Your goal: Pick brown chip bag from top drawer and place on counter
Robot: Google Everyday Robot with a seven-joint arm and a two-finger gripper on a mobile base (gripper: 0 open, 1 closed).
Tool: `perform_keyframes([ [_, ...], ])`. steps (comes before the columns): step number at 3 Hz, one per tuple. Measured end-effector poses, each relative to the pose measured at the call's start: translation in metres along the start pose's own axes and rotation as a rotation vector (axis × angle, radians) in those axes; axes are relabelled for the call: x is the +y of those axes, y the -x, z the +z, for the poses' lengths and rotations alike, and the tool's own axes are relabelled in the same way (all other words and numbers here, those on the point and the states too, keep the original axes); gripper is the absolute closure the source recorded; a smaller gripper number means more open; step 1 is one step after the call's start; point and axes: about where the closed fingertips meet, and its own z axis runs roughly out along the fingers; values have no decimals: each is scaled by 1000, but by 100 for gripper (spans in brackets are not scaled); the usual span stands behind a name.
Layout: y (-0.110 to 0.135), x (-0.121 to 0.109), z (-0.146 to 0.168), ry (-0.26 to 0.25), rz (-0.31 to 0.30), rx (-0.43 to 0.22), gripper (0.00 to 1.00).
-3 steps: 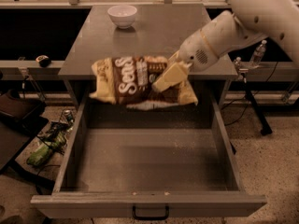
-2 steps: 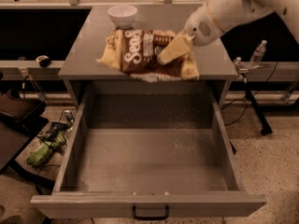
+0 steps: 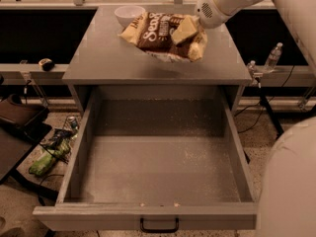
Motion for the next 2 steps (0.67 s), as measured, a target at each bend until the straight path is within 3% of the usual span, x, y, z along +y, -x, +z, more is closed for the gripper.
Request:
perform_keyframes([
  [1, -8, -23, 49, -35, 33, 4, 100],
  [2, -8, -26, 58, -41, 34, -5, 85],
])
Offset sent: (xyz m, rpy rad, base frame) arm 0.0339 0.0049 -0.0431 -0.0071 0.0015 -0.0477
